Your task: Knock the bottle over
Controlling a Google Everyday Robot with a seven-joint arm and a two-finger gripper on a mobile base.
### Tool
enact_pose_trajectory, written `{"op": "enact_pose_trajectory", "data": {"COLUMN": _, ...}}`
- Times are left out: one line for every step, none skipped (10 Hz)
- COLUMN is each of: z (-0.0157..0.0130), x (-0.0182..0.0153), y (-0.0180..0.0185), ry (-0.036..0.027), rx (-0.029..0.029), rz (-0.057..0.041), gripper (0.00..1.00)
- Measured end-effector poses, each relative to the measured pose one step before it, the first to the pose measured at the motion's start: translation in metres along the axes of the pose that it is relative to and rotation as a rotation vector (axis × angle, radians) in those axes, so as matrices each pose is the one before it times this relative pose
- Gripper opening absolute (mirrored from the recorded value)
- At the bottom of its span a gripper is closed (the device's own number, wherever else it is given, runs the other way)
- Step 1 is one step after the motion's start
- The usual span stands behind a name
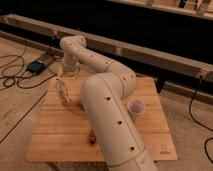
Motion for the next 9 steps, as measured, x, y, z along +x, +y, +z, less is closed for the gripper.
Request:
{"op": "enact_pose_trajectory", "data": {"z": 0.00301, "x": 0.00551, "y": 0.00445, "ry": 0.00776, "rx": -0.00827, "rz": -0.0039, "gripper": 0.68}}
{"op": "enact_pose_trajectory", "data": {"z": 0.00193, "x": 0.00386, "y": 0.00249, "ry": 0.00382, "rx": -0.00358, "rz": 0.0027, "gripper": 0.68}}
{"op": "enact_pose_trajectory", "data": {"z": 0.00167, "x": 0.0044, "y": 0.00241, "ry": 0.00341, "rx": -0.00123, "rz": 0.00391, "gripper": 0.68}}
{"op": "enact_pose_trajectory", "data": {"z": 0.0016, "x": 0.00605, "y": 0.00278, "ry": 0.00266, "rx": 0.00061, "rz": 0.00723, "gripper": 0.68}}
{"op": "enact_pose_trajectory", "data": {"z": 0.00252, "x": 0.00871, "y": 0.00329, "ry": 0.00216, "rx": 0.00357, "rz": 0.01204, "gripper": 0.68}}
{"op": "enact_pose_trajectory", "data": {"z": 0.00201, "x": 0.00582, "y": 0.00231, "ry": 0.00093, "rx": 0.00184, "rz": 0.01104, "gripper": 0.68}}
{"op": "enact_pose_trajectory", "data": {"z": 0.00368, "x": 0.00841, "y": 0.00206, "ry": -0.00079, "rx": 0.00644, "rz": 0.01488, "gripper": 0.68}}
{"op": "enact_pose_trajectory", "data": {"z": 0.00141, "x": 0.00701, "y": 0.00231, "ry": -0.00519, "rx": 0.0037, "rz": 0.0164, "gripper": 0.68}}
{"op": "enact_pose_trajectory", "data": {"z": 0.00285, "x": 0.01117, "y": 0.0019, "ry": -0.0078, "rx": 0.00615, "rz": 0.02428, "gripper": 0.68}}
